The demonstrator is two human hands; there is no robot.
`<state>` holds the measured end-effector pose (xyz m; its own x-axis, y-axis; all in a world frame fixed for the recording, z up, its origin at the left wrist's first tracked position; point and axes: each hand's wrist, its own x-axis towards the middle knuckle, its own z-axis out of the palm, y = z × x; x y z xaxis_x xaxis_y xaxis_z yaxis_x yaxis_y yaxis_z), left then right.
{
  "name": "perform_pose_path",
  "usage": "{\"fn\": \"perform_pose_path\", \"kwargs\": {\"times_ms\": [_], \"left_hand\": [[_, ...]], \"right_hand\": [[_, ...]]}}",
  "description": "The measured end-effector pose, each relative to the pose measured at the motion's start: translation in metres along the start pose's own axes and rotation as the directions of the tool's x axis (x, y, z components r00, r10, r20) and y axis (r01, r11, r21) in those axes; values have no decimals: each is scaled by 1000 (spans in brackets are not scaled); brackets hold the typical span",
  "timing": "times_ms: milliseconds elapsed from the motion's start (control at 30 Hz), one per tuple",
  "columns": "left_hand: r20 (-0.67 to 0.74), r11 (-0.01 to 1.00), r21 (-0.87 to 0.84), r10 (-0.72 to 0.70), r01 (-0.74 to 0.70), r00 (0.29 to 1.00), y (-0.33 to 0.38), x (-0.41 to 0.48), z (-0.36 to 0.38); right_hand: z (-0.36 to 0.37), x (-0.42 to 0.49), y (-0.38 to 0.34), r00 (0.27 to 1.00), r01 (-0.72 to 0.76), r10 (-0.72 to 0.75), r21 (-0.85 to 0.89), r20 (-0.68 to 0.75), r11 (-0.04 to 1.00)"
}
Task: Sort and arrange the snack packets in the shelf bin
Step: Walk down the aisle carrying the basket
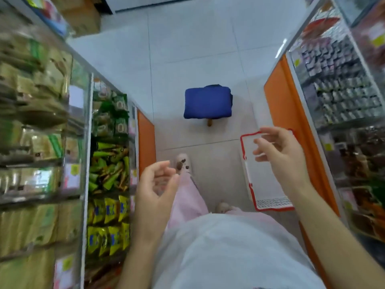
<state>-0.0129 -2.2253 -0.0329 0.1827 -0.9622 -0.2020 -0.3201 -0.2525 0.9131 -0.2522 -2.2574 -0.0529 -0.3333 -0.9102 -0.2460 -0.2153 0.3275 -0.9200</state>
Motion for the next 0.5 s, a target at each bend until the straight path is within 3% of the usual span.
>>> {"fn": "perform_pose_path", "kwargs": {"times_ms": [100, 233, 300, 400, 500], "left_hand": [[117, 995, 42, 80, -85, 990, 26, 110, 13], [339, 976, 97, 149, -193, 929, 81, 232, 51], [484, 962, 125, 155, -243, 861, 107, 278, 84], [655, 936, 123, 174, -330, 736, 144, 331, 149], [745, 915, 106, 187, -390, 641, 169, 368, 215]], "right_hand": [[27, 70, -14, 994, -47, 56, 91, -90, 995], [41, 109, -23, 947, -186, 238, 235, -218, 954], [40, 116, -21, 880, -245, 350, 326, -321, 913], [31, 135, -14, 712, -266, 506, 479, -487, 837], [16, 177, -7, 609, -258, 552, 516, -569, 817]]}}
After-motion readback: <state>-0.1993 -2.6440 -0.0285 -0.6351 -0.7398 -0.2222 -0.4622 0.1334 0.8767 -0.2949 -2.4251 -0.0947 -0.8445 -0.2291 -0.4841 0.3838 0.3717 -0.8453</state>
